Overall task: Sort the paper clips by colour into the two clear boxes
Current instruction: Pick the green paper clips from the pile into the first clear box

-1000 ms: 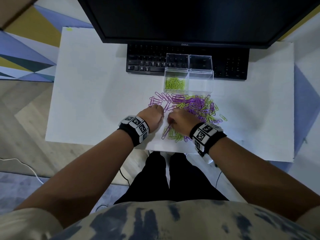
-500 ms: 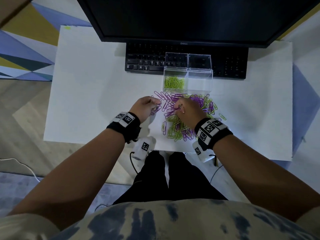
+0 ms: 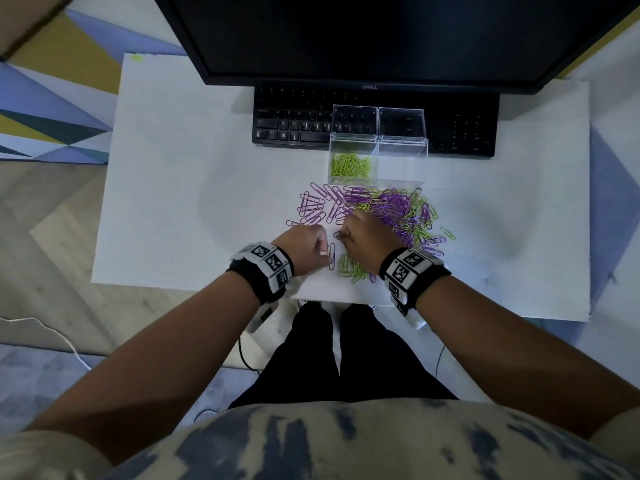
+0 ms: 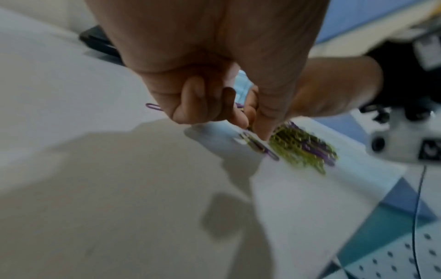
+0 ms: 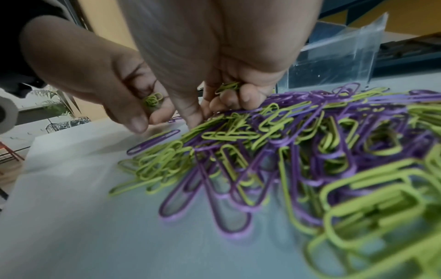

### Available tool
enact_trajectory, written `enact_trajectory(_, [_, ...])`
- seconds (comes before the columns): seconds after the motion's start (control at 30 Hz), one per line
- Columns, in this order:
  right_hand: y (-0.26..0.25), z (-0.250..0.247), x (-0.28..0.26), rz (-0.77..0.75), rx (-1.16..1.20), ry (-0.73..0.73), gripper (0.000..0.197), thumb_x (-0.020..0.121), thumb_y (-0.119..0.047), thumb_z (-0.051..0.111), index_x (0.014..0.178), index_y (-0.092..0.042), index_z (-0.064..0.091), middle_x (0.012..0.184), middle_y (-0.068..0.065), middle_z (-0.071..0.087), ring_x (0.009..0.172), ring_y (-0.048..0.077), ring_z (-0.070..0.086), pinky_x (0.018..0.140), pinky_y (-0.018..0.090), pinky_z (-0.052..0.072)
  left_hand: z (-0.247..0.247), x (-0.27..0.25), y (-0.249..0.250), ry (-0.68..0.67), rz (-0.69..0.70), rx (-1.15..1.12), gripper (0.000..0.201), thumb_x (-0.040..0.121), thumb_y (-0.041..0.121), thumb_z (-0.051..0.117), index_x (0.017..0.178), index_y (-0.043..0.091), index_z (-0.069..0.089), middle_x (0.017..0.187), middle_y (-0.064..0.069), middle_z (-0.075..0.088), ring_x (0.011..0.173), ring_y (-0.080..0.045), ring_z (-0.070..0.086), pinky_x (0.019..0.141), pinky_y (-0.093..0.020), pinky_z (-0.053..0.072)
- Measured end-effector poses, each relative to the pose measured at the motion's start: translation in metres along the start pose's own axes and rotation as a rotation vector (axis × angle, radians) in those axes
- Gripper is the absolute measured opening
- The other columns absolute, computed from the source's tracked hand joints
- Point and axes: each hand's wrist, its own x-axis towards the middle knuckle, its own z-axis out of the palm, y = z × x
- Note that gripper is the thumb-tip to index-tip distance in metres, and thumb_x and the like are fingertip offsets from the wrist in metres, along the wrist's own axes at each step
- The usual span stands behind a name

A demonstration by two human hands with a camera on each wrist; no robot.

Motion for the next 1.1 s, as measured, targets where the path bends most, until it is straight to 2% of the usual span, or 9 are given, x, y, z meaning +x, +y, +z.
enact_trajectory(0.13, [0.000,-0.004,0.002,0.015,0.051,0.004,0.009,0.091,-0.008,0.048,0.086,-0.004,0.055,0.097,0.009,0.049,0.084,0.025,0.051,0.073,0.039,0.047,0.007,0.003,-0.001,0.053,0.011,0.042,0.010,0.080,0.025,0.059,0.088,0.021,0.055,0.077,0.009,0.055,0.076,-0.015,0.055,0.070,-0.028,0.046])
enact_trajectory(0.27, [-0.002,-0.019,0.000,0.082,0.208,0.020,0.013,0.093,-0.015,0.051,0.091,-0.006,0.059,0.098,0.003,0.051,0.085,0.015,0.049,0.073,0.024,0.034,0.005,0.005,-0.004,0.099,0.005,0.015,0.012,0.083,0.018,0.052,0.094,0.018,0.056,0.084,0.004,0.059,0.078,-0.018,0.057,0.074,-0.033,0.050])
enact_trajectory(0.47, [0.001,-0.049,0.004,0.223,0.574,0.094,0.012,0.091,-0.027,0.056,0.095,-0.017,0.061,0.094,-0.009,0.065,0.085,0.006,0.058,0.076,0.023,0.042,0.002,0.011,-0.001,0.159,0.063,0.054,0.016,0.087,0.018,0.050,0.102,0.012,0.054,0.098,-0.003,0.061,0.085,-0.020,0.056,0.076,-0.031,0.046])
enact_trajectory(0.57, [0.000,-0.069,0.007,0.250,0.833,0.104,0.009,0.091,-0.023,0.058,0.095,-0.018,0.063,0.076,-0.007,0.063,0.061,0.007,0.049,0.059,0.023,0.044,0.005,0.014,0.000,0.154,0.063,0.088,0.014,0.091,0.019,0.047,0.101,0.012,0.054,0.101,-0.005,0.061,0.087,-0.021,0.057,0.079,-0.033,0.047])
enact_trajectory(0.67, [-0.001,-0.090,0.016,0.224,0.970,0.117,0.010,0.093,-0.017,0.056,0.099,-0.011,0.061,0.081,0.002,0.061,0.059,0.009,0.048,0.049,0.020,0.040,0.004,0.015,0.001,0.130,0.029,0.070,0.012,0.092,0.018,0.047,0.098,0.013,0.055,0.101,-0.005,0.062,0.089,-0.022,0.059,0.083,-0.037,0.050])
enact_trajectory(0.8, [-0.005,-0.108,0.036,0.220,0.798,0.184,0.011,0.095,-0.017,0.053,0.102,-0.011,0.059,0.092,0.001,0.062,0.071,0.013,0.063,0.061,0.026,0.054,0.001,0.015,0.006,0.084,0.065,0.098,0.007,0.090,0.017,0.046,0.093,0.014,0.052,0.091,-0.001,0.058,0.084,-0.020,0.057,0.075,-0.031,0.047])
enact_trajectory(0.9, [-0.011,-0.109,0.052,0.200,0.459,0.235,0.011,0.096,-0.015,0.050,0.099,-0.012,0.059,0.099,-0.002,0.061,0.078,0.011,0.064,0.062,0.019,0.049,-0.003,0.016,0.011,0.107,0.140,0.094,0.003,0.090,0.014,0.046,0.088,0.013,0.047,0.081,0.002,0.049,0.075,-0.018,0.050,0.063,-0.023,0.033])
enact_trajectory(0.97, [-0.016,-0.107,0.060,0.156,0.242,0.229,0.018,0.096,-0.010,0.048,0.100,-0.007,0.064,0.103,0.004,0.065,0.088,0.017,0.063,0.073,0.022,0.047,-0.012,0.016,0.016,0.176,0.177,0.037,0.007,0.089,0.012,0.047,0.083,0.011,0.045,0.072,0.004,0.044,0.065,-0.014,0.043,0.058,-0.023,0.027])
enact_trajectory(1.1, [-0.017,-0.104,0.062,0.130,0.143,0.157,0.029,0.095,-0.002,0.045,0.115,-0.010,0.065,0.118,0.008,0.064,0.105,0.020,0.061,0.086,0.023,0.046,-0.041,0.018,0.028,0.301,0.172,-0.038,0.005,0.091,0.013,0.048,0.089,0.009,0.045,0.070,0.005,0.047,0.058,-0.007,0.043,0.053,-0.023,0.029])
